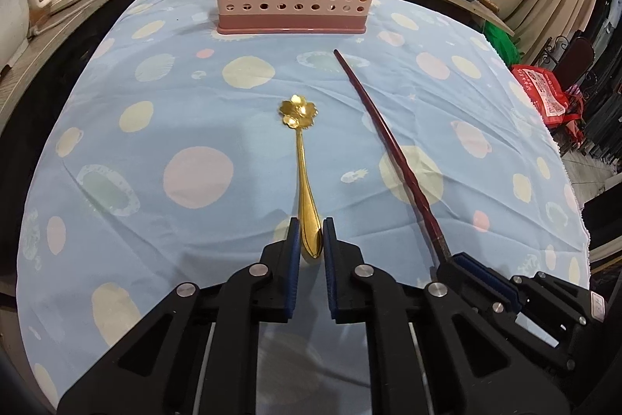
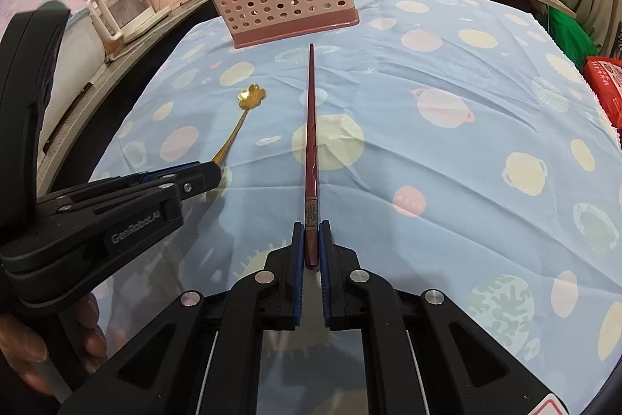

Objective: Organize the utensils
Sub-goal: 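Lift and carry chopstick and gold spoon over the pink basket with both grippers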

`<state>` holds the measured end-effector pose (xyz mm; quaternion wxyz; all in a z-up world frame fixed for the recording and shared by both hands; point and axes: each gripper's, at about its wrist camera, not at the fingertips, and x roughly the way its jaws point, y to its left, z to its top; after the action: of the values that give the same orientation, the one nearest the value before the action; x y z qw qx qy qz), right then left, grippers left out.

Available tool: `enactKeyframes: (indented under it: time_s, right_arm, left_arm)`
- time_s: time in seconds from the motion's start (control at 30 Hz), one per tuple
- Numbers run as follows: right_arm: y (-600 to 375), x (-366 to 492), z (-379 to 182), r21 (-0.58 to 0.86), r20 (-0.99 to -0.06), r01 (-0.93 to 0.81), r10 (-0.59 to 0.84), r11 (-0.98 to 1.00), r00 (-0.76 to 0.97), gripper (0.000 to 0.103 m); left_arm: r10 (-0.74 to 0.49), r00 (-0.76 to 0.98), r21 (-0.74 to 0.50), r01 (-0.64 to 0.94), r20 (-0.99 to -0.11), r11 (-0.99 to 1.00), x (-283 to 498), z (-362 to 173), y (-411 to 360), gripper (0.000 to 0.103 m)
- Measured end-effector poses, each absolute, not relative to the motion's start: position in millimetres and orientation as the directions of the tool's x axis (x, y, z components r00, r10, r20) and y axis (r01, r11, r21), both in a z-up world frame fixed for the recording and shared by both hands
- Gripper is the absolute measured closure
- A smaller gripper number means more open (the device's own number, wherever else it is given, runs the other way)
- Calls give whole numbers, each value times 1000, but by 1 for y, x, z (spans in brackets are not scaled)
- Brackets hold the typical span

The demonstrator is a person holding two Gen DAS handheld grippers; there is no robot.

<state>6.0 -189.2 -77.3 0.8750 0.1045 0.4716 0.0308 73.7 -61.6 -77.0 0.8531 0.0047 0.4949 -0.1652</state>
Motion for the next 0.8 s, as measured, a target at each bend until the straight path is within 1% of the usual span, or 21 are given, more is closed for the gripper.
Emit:
enactKeyframes:
  time_s: [0.37, 0.5, 0.8]
  right_arm:
    - [-193, -3, -34, 244, -751, 34, 167, 969, 639, 96]
    - [-195, -6, -13, 255, -718, 21, 175, 967, 674, 96]
    - [-199, -2, 24, 276, -652, -3, 190, 961, 734, 96]
  left_arm:
    - [-301, 539, -184, 260, -786, 948, 61, -31, -37, 94]
    - [-308, 575, -192, 255, -758, 948, 59, -11, -33, 101]
    - [-297, 616, -170, 257, -730, 951, 66, 14, -34, 102]
